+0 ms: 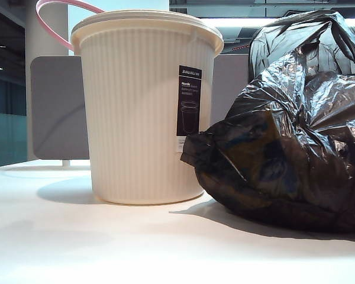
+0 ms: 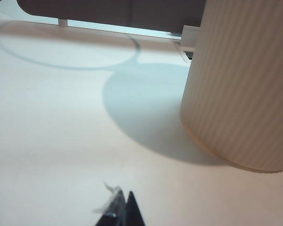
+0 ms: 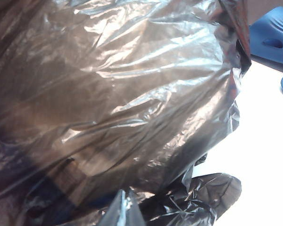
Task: Open the ring lid of the trash can, pull out the black garbage bag inside, and place it on the table.
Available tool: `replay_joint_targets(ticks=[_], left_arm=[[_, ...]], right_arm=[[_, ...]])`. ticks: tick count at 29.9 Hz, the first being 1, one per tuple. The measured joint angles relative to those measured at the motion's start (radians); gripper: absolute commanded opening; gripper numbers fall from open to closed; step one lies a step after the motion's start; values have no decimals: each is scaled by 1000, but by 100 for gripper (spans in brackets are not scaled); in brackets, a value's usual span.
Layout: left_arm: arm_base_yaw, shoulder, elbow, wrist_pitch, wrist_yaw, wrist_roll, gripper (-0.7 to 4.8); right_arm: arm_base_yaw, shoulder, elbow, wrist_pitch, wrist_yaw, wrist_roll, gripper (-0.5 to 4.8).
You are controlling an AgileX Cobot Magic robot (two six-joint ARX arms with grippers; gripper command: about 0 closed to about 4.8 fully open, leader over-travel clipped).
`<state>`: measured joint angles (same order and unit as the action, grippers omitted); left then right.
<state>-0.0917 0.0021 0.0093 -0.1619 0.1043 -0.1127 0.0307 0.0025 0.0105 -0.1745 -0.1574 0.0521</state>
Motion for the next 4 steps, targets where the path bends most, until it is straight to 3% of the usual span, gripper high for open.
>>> replay_joint_targets(ticks=[4], left_arm=[[0, 0, 0, 0, 0, 0, -5]], right_arm=[[0, 0, 0, 0, 0, 0, 0]])
